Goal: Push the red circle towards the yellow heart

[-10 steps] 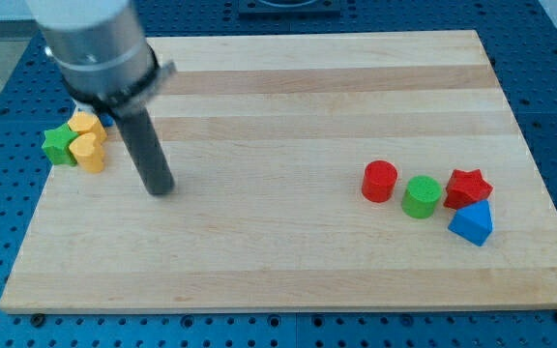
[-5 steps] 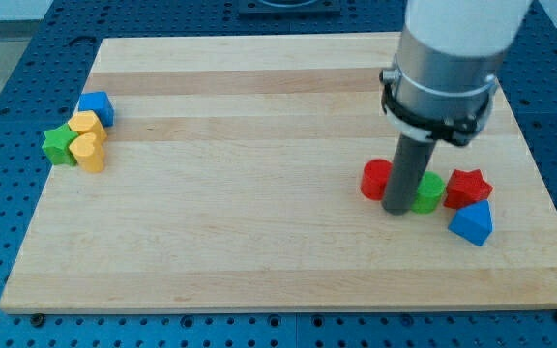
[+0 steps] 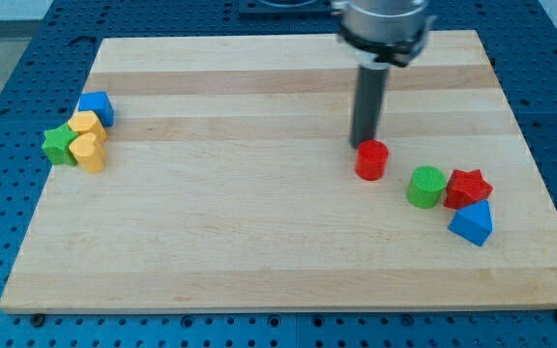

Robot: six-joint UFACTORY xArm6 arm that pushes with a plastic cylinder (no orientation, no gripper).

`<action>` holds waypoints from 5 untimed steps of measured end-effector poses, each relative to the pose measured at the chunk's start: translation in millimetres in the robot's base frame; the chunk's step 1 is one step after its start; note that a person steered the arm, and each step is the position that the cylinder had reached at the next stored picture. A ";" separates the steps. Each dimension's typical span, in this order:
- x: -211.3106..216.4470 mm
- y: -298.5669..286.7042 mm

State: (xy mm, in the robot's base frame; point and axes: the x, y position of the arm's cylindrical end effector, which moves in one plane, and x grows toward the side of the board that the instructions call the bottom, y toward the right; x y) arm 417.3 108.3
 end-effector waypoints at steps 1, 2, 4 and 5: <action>17.8 10.1; 29.9 9.7; 14.5 68.4; 33.0 73.3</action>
State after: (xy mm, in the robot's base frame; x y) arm 450.3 181.6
